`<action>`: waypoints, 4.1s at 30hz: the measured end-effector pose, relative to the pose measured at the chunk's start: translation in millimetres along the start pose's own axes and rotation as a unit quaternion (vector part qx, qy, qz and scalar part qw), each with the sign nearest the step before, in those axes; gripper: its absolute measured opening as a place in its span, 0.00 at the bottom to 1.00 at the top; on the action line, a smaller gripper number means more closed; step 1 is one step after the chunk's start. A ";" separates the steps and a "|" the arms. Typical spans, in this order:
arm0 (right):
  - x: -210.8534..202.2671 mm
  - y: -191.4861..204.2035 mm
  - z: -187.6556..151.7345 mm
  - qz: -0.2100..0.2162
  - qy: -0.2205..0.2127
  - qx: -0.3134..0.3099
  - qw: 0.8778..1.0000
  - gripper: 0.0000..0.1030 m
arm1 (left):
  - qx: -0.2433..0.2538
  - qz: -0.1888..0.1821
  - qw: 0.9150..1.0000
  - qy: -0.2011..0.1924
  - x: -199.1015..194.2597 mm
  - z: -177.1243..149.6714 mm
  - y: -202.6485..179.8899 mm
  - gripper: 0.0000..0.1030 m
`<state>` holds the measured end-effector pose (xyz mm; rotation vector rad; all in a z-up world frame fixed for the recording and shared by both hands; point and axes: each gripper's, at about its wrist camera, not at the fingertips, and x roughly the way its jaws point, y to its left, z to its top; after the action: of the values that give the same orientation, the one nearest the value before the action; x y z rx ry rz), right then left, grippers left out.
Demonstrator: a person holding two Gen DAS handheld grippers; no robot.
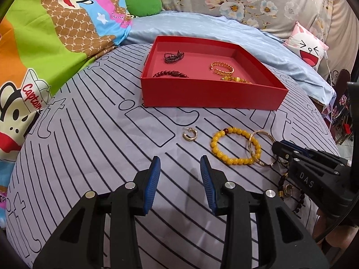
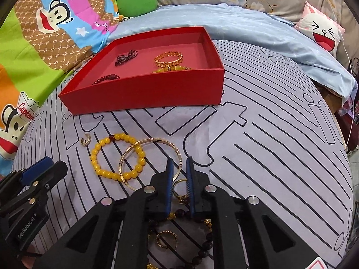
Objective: Organize jewelry
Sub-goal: 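Grasp the thin gold bangle with the right tool while the left grasps the yellow amber bracelet, then carry both held bracelets over the red tray, then lower both bracelets into the red tray and open both tools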
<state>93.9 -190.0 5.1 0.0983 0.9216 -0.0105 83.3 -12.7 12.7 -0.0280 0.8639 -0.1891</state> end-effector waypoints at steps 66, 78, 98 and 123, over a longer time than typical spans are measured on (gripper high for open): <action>-80.0 -17.7 11.3 0.029 -0.071 0.026 0.997 0.04 | 0.021 -0.075 0.997 -0.016 -40.5 36.0 -17.9 0.07; -77.1 -9.3 67.3 0.042 -0.105 0.001 0.994 0.04 | 0.036 -0.080 0.994 -0.067 -44.4 95.7 -22.5 0.07; 32.4 15.5 161.0 0.057 -0.047 -0.027 0.997 0.04 | 0.024 -0.070 0.996 -0.043 48.0 179.2 -5.7 0.07; 85.1 16.1 156.8 0.042 0.002 -0.035 0.999 0.06 | 0.010 -0.015 1.000 0.001 115.1 182.0 19.3 0.22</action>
<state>270.7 -185.1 32.8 0.0707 0.9202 0.0995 297.1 -23.5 42.4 -0.0215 0.8629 -0.2262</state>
